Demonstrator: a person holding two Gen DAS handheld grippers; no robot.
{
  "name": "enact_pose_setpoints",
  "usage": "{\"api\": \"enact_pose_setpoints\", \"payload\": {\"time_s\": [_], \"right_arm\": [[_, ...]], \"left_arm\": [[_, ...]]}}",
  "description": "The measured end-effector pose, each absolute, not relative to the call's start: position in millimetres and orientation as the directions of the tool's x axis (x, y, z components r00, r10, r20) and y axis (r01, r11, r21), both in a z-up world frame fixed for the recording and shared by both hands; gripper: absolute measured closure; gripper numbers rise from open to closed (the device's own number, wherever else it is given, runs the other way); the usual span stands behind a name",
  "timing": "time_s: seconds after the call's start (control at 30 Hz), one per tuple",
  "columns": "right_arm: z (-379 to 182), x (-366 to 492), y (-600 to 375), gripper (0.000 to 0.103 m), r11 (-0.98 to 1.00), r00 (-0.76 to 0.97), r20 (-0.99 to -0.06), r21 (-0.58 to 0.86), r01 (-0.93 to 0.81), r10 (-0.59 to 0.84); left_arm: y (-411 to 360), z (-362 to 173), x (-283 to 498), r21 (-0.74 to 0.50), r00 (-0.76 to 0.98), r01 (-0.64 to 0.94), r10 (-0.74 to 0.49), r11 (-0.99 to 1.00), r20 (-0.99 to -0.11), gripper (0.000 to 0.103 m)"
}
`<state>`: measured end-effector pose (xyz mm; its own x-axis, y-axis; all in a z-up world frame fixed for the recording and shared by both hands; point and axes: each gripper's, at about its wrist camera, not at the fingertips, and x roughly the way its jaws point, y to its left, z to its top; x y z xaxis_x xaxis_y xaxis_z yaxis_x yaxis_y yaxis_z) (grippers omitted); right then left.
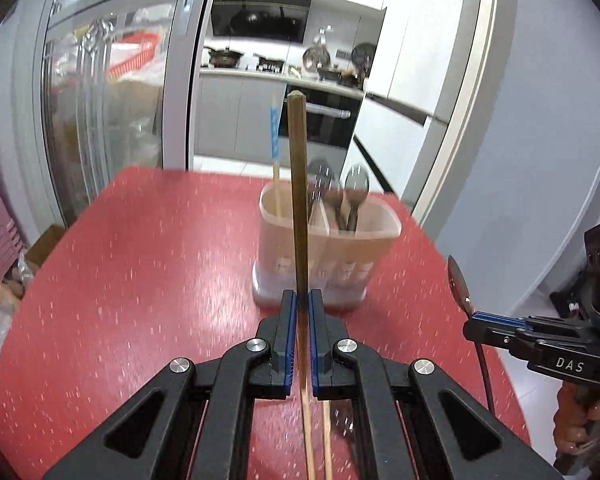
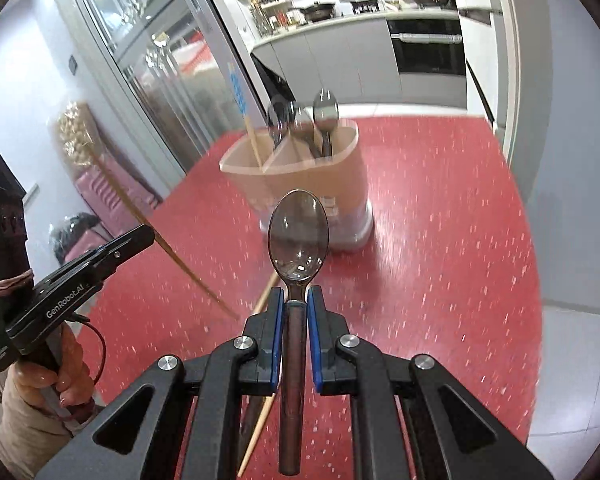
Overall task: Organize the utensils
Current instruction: 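Lift the chopstick and spoon and carry both above the beige holder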
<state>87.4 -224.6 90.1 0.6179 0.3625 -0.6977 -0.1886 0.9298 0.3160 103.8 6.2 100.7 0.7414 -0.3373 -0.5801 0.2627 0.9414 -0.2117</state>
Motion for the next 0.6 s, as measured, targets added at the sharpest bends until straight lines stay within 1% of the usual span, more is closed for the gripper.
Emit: {"api": "enact_pose_setpoints", "payload": {"time_s": [0.4, 0.6], "right_arm": [[150.9, 134.1, -226.2, 0.091, 0.93, 0.699, -0.615, 0.28, -0.239, 0.365], [172.1, 162.5, -225.1, 0.091, 0.929, 0.727, -0.58, 0.271, -0.252, 0.366]], "left_arm": [[6.8, 172.4, 146.5, -0.211, 0.809, 0.259, -0.331, 0.943, -0.486, 0.072], [9.7, 196.3, 169.2, -0.23, 0.824, 0.26, -0.34, 0.938, -0.453, 0.072]]}}
